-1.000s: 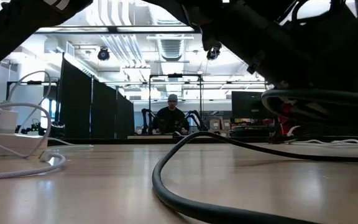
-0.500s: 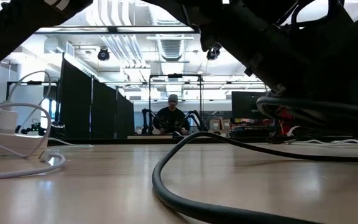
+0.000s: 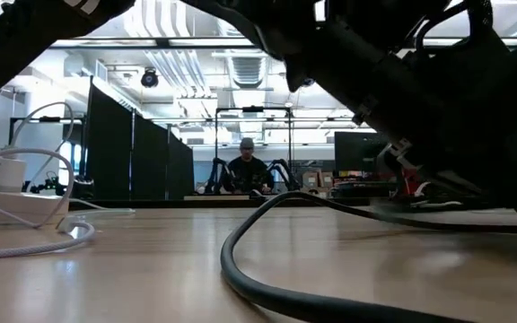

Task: Insert USB
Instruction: Insert the bottom black charger cable into the right white outlet extension

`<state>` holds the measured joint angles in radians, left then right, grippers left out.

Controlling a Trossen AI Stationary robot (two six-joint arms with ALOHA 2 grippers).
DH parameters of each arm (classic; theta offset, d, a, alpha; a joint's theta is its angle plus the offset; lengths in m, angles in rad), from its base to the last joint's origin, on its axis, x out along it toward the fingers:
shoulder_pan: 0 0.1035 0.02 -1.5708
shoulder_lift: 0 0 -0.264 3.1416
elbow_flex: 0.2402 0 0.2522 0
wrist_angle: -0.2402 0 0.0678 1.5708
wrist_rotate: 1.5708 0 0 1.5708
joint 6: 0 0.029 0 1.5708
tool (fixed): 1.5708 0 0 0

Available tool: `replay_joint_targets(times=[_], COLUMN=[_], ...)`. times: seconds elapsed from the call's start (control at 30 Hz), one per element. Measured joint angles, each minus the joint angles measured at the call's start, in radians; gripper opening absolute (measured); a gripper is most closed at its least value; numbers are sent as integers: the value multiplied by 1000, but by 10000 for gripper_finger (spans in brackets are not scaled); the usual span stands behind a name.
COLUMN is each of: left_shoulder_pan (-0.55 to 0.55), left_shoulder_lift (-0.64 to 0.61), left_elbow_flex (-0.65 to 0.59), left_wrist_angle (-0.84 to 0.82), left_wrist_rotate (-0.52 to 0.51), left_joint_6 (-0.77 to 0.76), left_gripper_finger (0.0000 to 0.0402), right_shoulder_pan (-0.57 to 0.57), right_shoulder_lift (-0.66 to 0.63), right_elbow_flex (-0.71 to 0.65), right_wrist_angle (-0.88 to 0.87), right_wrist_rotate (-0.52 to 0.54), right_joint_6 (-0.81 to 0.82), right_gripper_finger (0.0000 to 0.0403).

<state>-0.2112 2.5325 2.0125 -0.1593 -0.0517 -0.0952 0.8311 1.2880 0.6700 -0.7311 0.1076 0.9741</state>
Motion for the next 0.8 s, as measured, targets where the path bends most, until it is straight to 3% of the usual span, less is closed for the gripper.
replay_joint_targets(times=[0.47,0.8], left_shoulder_pan=[28,36], left_shoulder_lift=[1,2], left_elbow_flex=[-1,-1], left_wrist_angle=[57,63], left_wrist_rotate=[42,86], left_joint_6=[9,61], left_gripper_finger=[17,17], right_shoulder_pan=[-17,-67], right_shoulder_lift=[3,41], right_elbow_flex=[-3,-2], right_wrist_angle=[38,93], right_wrist_rotate=[16,24], right_joint_6=[-37,-147], right_gripper_finger=[0,0])
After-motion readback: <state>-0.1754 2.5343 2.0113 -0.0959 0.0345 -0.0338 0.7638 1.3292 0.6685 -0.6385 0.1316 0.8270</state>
